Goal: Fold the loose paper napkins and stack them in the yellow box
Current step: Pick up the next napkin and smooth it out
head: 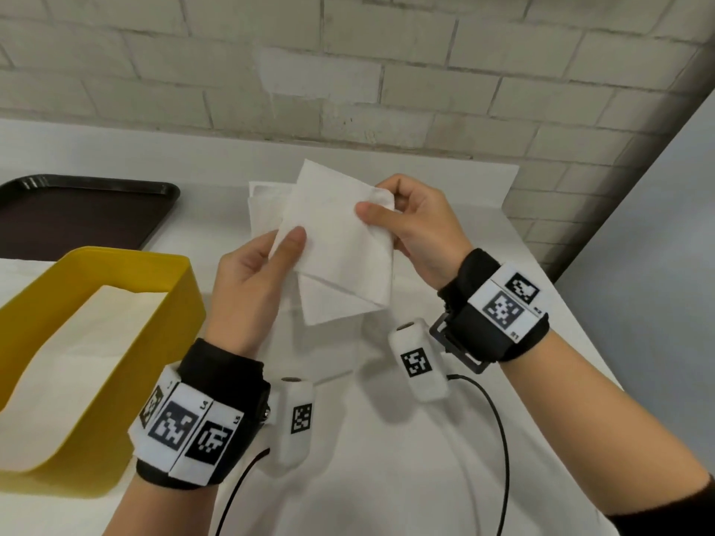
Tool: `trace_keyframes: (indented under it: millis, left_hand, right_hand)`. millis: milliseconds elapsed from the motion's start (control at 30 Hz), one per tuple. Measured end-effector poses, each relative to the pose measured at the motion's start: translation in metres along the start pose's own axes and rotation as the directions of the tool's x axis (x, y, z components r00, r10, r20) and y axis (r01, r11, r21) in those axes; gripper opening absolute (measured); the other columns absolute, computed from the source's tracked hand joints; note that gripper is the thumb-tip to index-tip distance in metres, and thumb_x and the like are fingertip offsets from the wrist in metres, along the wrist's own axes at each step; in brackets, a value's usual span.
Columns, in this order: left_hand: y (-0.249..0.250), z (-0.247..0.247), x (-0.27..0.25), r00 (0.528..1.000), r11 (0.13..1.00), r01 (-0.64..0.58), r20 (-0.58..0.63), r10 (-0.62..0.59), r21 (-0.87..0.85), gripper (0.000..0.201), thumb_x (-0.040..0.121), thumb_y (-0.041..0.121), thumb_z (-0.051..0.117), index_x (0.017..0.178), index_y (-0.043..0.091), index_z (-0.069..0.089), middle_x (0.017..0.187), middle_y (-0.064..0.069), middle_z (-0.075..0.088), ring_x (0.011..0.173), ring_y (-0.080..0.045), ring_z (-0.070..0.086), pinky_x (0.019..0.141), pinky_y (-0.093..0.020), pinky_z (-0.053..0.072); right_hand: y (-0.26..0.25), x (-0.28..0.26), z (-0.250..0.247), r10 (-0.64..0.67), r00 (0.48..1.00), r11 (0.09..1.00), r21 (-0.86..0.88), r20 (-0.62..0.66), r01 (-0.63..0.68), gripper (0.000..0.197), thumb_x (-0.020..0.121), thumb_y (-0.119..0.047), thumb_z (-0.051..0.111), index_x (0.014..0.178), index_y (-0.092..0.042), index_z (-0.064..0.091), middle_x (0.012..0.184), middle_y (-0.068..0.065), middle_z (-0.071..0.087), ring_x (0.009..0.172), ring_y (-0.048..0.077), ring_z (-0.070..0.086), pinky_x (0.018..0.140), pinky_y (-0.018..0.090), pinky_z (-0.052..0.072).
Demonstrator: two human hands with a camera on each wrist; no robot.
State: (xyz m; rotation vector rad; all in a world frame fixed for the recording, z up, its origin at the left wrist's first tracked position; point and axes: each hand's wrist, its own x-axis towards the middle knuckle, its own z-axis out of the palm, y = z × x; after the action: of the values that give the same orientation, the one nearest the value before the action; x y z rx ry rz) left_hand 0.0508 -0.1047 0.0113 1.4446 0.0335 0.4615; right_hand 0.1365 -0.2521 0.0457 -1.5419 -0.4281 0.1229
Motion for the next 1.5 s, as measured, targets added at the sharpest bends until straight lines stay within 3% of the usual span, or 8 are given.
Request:
trace_keyframes:
  millis: [100, 333, 533, 667, 1000, 1167, 1367, 1500]
  left_hand:
    - [-0.003, 0.000, 0.001, 1.000, 0.998, -0.020, -0.011, 0.021, 0.058, 0.020, 0.092, 0.020, 0.052, 0.079, 0.021, 0.067, 0.071, 0.017, 0.070, 0.069, 0.003, 0.064, 0.064, -0.012, 0.050]
    - [-0.006, -0.006, 0.004, 0.997, 0.999, 0.044, -0.060, -0.045, -0.020, 0.025, 0.094, 0.021, 0.050, 0.075, 0.014, 0.066, 0.071, 0.007, 0.070, 0.072, -0.007, 0.064, 0.066, -0.018, 0.051]
    - [-0.008, -0.012, 0.008, 0.986, 0.999, -0.035, -0.161, 0.037, 0.017, 0.026, 0.096, 0.014, 0.046, 0.086, 0.024, 0.069, 0.089, 0.018, 0.071, 0.094, 0.007, 0.061, 0.082, -0.009, 0.043]
    - [-0.004, -0.009, 0.006, 0.984, 0.997, -0.069, -0.166, 0.063, -0.036, 0.026, 0.098, 0.017, 0.042, 0.097, 0.018, 0.068, 0.104, 0.013, 0.067, 0.102, 0.007, 0.059, 0.085, -0.008, 0.042]
    - [-0.002, -0.004, -0.001, 0.987, 0.990, 0.010, -0.158, -0.033, -0.140, 0.046, 0.083, 0.056, 0.038, 0.100, 0.027, 0.069, 0.107, 0.004, 0.071, 0.107, -0.010, 0.063, 0.100, -0.035, 0.043]
    - [0.000, -0.003, -0.004, 0.996, 0.964, 0.007, -0.084, -0.030, -0.265, 0.053, 0.087, 0.060, 0.040, 0.108, 0.018, 0.065, 0.105, 0.002, 0.072, 0.101, -0.012, 0.066, 0.083, -0.024, 0.050]
    - [0.007, 0.001, -0.006, 0.992, 0.957, -0.044, -0.130, 0.006, -0.285, 0.020, 0.089, 0.025, 0.051, 0.102, 0.018, 0.065, 0.094, 0.005, 0.073, 0.093, -0.013, 0.069, 0.073, -0.022, 0.054]
    - [0.000, 0.001, -0.006, 0.978, 0.963, -0.072, -0.207, 0.017, -0.259, 0.017, 0.095, 0.014, 0.047, 0.106, 0.021, 0.059, 0.098, 0.005, 0.070, 0.092, -0.013, 0.068, 0.072, -0.025, 0.055]
  right_hand:
    - [0.003, 0.000, -0.003, 0.004, 1.000, 0.998, -0.067, 0.018, -0.003, 0.022, 0.085, -0.007, 0.062, 0.067, -0.012, 0.052, 0.074, 0.001, 0.057, 0.066, 0.012, 0.057, 0.061, 0.023, 0.049]
    - [0.001, -0.005, -0.012, -0.351, 0.886, 0.745, -0.483, 0.304, 0.461, 0.028, 0.080, -0.022, 0.062, 0.063, 0.000, 0.065, 0.103, -0.023, 0.050, 0.105, -0.002, 0.048, 0.095, 0.014, 0.036]
    - [-0.016, -0.010, -0.017, -0.318, 0.944, 0.947, -0.013, 0.089, 0.320, 0.011, 0.082, -0.018, 0.061, 0.075, -0.013, 0.068, 0.077, -0.009, 0.067, 0.076, 0.005, 0.061, 0.071, 0.017, 0.048]
    - [-0.017, -0.017, -0.007, -0.245, 0.965, 0.969, 0.012, 0.093, 0.245, 0.009, 0.090, -0.022, 0.053, 0.087, -0.023, 0.061, 0.079, -0.011, 0.068, 0.074, 0.005, 0.064, 0.068, 0.021, 0.053]
    - [-0.018, -0.019, 0.018, -0.188, 0.961, 0.932, 0.347, 0.203, 0.109, 0.020, 0.086, -0.023, 0.048, 0.105, -0.021, 0.053, 0.093, -0.013, 0.070, 0.089, 0.004, 0.066, 0.077, 0.020, 0.053]
    - [-0.010, -0.014, 0.024, -0.088, 0.974, 0.987, 0.147, 0.210, 0.057, 0.017, 0.096, -0.013, 0.041, 0.107, -0.019, 0.052, 0.104, -0.004, 0.066, 0.092, 0.010, 0.064, 0.080, 0.024, 0.052]
    - [0.007, -0.013, 0.041, 0.087, 0.978, 0.971, -0.237, 0.191, -0.040, 0.016, 0.095, -0.034, 0.044, 0.103, -0.021, 0.048, 0.128, 0.013, 0.048, 0.114, 0.028, 0.053, 0.101, 0.047, 0.042]
    - [0.007, -0.015, 0.041, 0.102, 0.973, 0.984, -0.167, 0.207, -0.068, 0.037, 0.089, -0.023, 0.057, 0.115, -0.017, 0.030, 0.125, 0.010, 0.052, 0.102, 0.015, 0.059, 0.089, 0.031, 0.052]
